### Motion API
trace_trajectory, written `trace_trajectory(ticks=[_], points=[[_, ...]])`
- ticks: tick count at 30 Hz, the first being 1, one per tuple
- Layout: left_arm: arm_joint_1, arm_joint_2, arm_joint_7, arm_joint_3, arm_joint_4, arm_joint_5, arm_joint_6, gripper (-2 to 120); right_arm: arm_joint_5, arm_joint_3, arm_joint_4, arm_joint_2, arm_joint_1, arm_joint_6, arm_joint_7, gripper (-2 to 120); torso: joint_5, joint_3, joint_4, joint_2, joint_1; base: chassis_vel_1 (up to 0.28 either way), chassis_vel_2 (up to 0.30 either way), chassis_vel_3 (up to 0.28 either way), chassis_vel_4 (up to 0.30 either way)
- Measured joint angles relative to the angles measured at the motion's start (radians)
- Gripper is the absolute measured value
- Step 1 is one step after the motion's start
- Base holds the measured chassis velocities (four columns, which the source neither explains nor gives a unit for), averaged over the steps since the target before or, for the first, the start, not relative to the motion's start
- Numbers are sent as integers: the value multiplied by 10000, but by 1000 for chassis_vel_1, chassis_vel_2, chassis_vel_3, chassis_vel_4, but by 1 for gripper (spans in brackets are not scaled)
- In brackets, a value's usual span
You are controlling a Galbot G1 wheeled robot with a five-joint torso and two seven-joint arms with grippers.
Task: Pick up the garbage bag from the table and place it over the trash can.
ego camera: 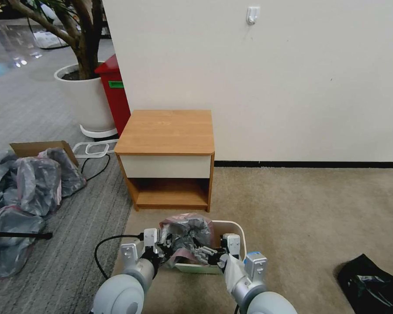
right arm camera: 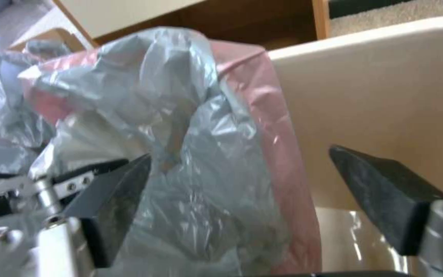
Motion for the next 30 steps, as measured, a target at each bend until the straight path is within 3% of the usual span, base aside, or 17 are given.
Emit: trace_trajectory(ticks=[5,8,15,23,26,30], points=[[91,-126,-1,-2,-49,-30,-36,3,-4,-2,-107,105,19,184,-2,78,0,0,0,0,0,0,0,0,0],[167,-212,-5,-2,-114,-105,-58,3,-6,18,-97,93,-16,300,-13,63,0,-1,0,0,0,0,0,0,0],[239,-283,-52,-47,-124,-111,-62,3,-132,44,-88,43,-44,576,-14,39,1,0,1,0,0,0,0,0,0],[246,-388,-134,-170,-128,-269,-62,3,-238,55,-123,-15,-93,901,-14,22,0,-1,1,0,0,0,0,0,0],[247,-417,-327,-204,-128,-504,-26,3,-269,61,-160,-29,-78,1038,-13,7,1,-1,1,0,0,0,0,0,0],[238,-417,-371,-228,-75,-554,6,3,-296,138,-70,-49,-83,1098,-12,0,1,-1,0,0,0,0,0,0,0]])
